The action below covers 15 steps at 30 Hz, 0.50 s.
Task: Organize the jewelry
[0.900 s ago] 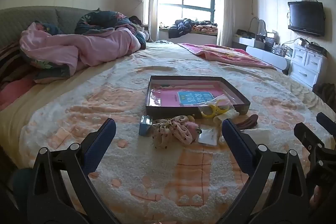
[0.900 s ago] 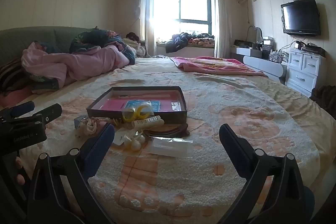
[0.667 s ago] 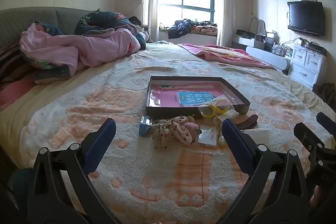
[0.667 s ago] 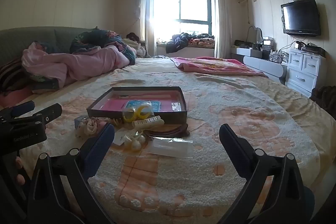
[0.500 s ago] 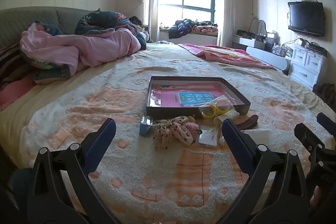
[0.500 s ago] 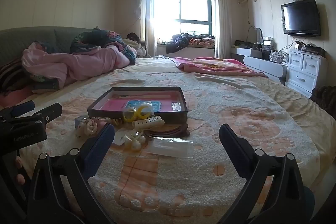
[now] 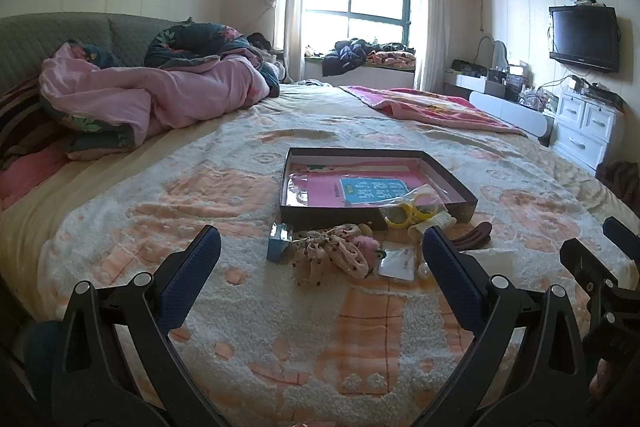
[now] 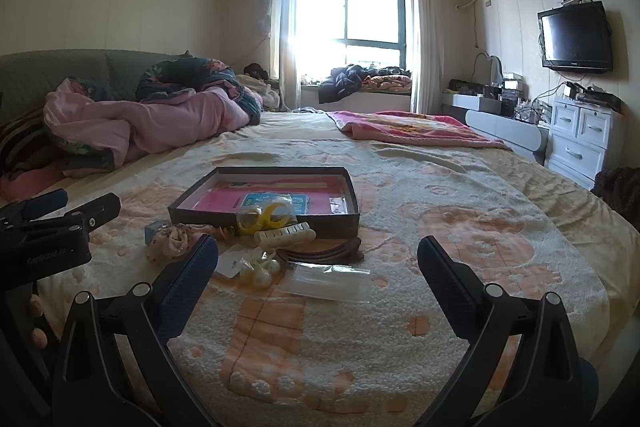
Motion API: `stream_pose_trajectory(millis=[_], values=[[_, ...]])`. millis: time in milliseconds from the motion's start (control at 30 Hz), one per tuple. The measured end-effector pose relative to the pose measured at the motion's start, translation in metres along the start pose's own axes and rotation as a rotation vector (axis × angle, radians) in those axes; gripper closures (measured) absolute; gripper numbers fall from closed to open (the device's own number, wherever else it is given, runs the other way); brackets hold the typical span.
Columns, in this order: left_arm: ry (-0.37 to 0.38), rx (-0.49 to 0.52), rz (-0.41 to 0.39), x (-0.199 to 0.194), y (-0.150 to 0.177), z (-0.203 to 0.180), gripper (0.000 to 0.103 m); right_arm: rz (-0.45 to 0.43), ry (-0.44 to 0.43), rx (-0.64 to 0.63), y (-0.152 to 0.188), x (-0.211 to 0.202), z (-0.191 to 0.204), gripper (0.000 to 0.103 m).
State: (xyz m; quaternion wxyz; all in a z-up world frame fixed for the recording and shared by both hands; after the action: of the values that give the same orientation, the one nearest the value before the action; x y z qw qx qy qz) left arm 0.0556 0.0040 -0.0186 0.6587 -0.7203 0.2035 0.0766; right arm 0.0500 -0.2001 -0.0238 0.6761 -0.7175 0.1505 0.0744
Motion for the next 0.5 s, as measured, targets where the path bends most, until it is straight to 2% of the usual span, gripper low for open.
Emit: stream_pose_trajectory(millis=[500], values=[[0.000,-0.001,-0.006,0.0015,-0.0036,0.0014,0.010,0.002,-0.007,-0.002,0.0019,-0.0034,0.0014,0.006]])
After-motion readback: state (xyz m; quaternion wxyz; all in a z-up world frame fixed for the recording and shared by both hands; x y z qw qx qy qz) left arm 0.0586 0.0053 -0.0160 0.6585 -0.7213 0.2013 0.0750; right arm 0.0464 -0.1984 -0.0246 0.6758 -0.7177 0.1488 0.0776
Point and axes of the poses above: each gripper's, at about its wrist camera, not at the fingertips, and x roughly the way its jaws point, z to its left, y to its underside, the point moved 6 cm from there along x, roughly the way its jaws point, and after that the axes turned 11 degrees about y, right-handed, at the moved point
